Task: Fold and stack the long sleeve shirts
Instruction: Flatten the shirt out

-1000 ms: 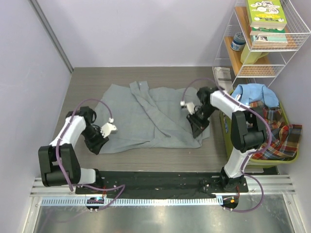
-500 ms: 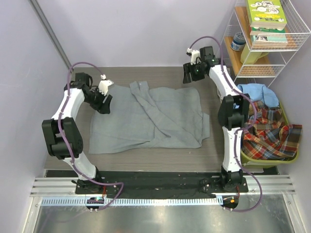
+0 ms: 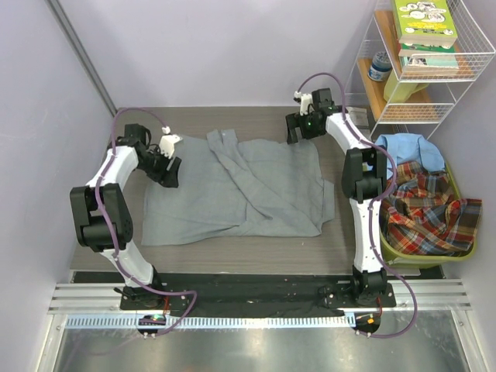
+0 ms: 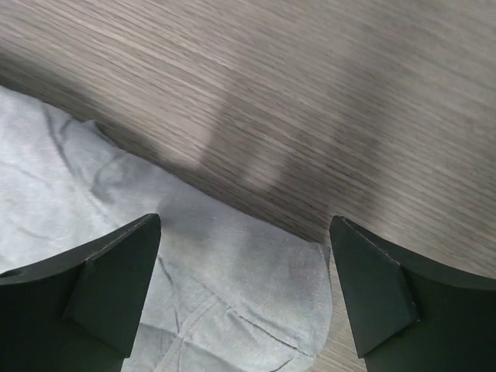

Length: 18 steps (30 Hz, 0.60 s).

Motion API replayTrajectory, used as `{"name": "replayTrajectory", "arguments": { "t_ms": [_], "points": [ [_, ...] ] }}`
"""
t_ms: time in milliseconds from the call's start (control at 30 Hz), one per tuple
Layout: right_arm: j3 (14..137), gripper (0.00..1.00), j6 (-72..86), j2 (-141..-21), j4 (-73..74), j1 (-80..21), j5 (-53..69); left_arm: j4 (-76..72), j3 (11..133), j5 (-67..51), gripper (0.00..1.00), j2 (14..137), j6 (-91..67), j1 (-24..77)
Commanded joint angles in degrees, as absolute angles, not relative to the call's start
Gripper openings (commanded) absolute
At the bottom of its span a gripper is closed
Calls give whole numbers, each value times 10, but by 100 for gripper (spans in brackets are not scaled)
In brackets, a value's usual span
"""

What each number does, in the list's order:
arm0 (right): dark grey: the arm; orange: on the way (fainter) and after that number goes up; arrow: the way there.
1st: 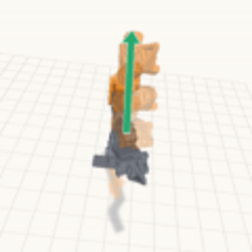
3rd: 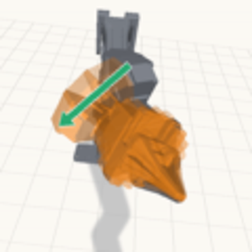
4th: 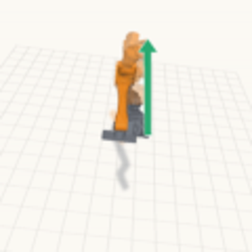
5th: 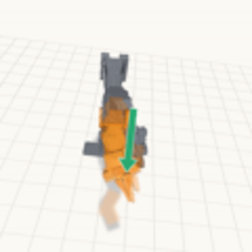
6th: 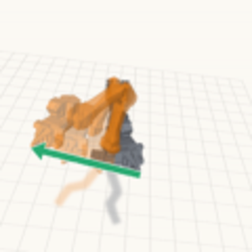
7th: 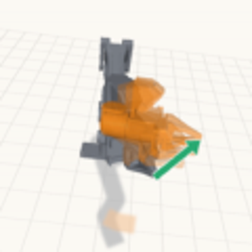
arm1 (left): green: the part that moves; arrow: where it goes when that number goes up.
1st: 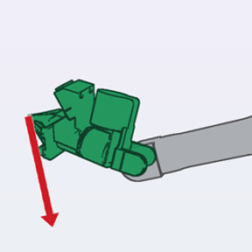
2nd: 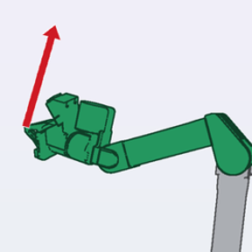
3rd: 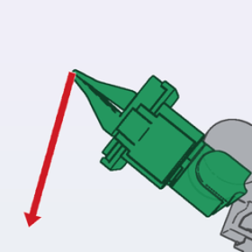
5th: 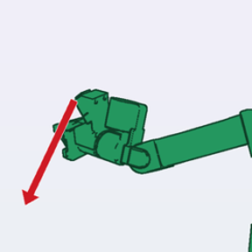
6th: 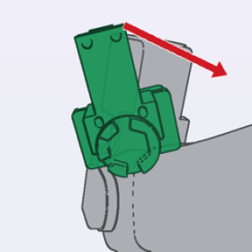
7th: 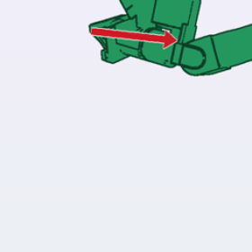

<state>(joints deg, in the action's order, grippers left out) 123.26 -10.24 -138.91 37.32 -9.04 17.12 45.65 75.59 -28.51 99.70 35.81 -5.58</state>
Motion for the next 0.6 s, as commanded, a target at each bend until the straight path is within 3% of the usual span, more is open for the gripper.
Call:
{"name": "replayTrajectory", "arguments": {
  "t_ms": [0, 200, 267, 333, 367, 433, 467, 500, 567],
  "points": [
    [1223, 97, -109, -1373, 324, -87, 152, 439, 746, -288, 64, 962, 359, -56],
    [1237, 97, -80, -1400, 329, -71, 198, 418, 740, -264, 64, 976, 344, -56],
    [1241, 86, -82, -1407, 344, -72, 221, 417, 750, -258, 63, 994, 335, -56],
    [1237, 68, -86, -1404, 359, -73, 247, 428, 757, -257, 61, 1008, 334, -56],
    [1231, 47, -90, -1397, 358, -73, 249, 430, 760, -251, 58, 1018, 334, -56],
    [1211, 34, -98, -1369, 356, -72, 262, 432, 759, -247, 57, 1020, 337, -56],
    [1203, 14, -101, -1355, 354, -73, 266, 431, 752, -246, 56, 1018, 337, -55],
    [1188, 4, -100, -1342, 352, -73, 272, 430, 748, -243, 56, 1012, 337, -56],
    [1167, 1, -101, -1292, 349, -76, 307, 428, 737, -243, 56, 1003, 340, -55]
  ]
}}
